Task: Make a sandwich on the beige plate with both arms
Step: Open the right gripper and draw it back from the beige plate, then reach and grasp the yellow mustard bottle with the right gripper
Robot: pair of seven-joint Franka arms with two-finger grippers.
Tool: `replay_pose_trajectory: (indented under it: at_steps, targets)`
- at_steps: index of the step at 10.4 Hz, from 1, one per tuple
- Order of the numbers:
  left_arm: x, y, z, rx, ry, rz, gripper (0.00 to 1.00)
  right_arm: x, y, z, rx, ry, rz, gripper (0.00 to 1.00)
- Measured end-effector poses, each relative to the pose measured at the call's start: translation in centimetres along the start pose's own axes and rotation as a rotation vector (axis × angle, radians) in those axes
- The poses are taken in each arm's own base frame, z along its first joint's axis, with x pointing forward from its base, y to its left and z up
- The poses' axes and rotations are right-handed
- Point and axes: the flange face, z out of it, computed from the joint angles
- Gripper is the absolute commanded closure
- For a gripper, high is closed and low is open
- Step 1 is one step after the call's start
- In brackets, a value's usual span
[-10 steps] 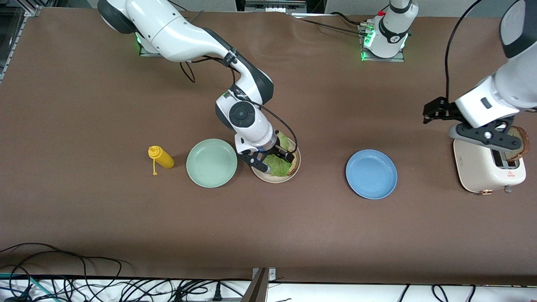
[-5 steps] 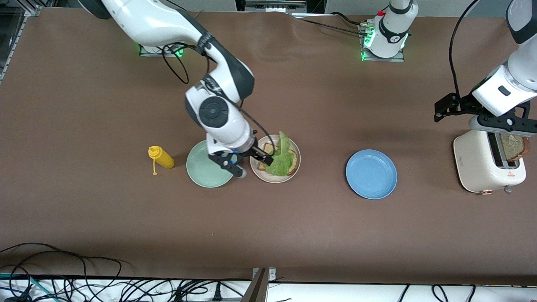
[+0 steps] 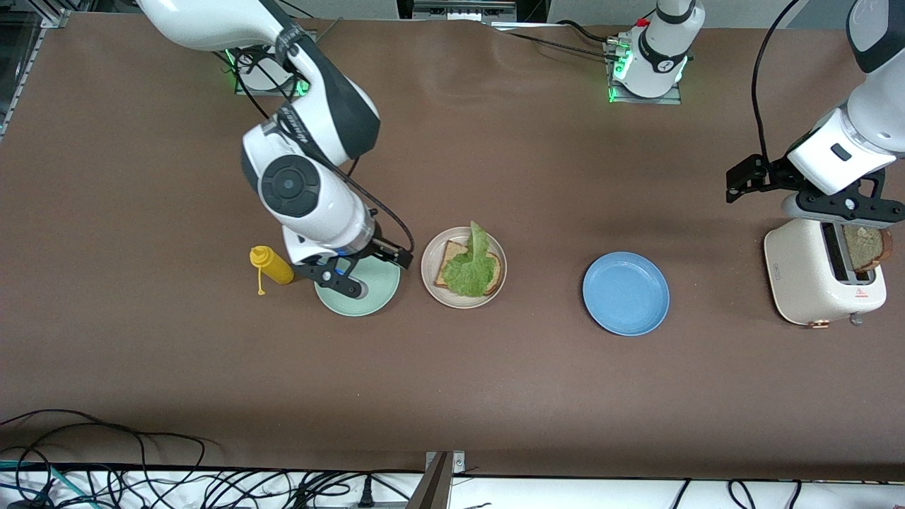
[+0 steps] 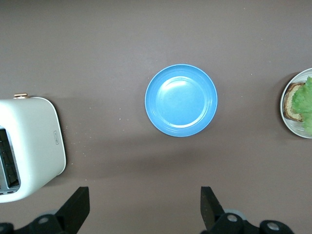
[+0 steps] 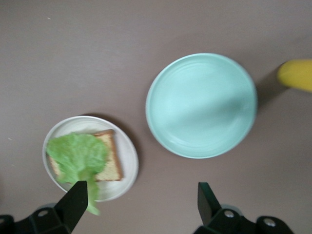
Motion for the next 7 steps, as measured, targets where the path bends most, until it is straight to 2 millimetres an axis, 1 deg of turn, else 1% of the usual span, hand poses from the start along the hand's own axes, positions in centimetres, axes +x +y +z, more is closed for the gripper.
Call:
replay_pose_trajectory:
  at_steps: [2, 4, 5, 7]
  targets:
    - [0.0, 0.1, 0.0, 0.0, 0.001, 0.001, 0.0, 1.9, 4.2, -2.4, -0.003, -0.025, -0.115, 0.0]
    - [0.0, 0.2, -0.1, 0.0, 0.002, 0.002, 0.0, 2.3, 8.0, -4.5, -0.015, -0.013, -0.262, 0.0]
    - [0.0, 0.2, -0.1, 0.0, 0.002, 0.002, 0.0, 2.5, 10.0, -5.5, -0.029, -0.002, -0.363, 0.0]
    - [0.0, 0.2, -0.1, 0.0, 0.003, 0.002, 0.0, 2.9, 13.9, -6.5, -0.045, 0.017, -0.527, 0.0]
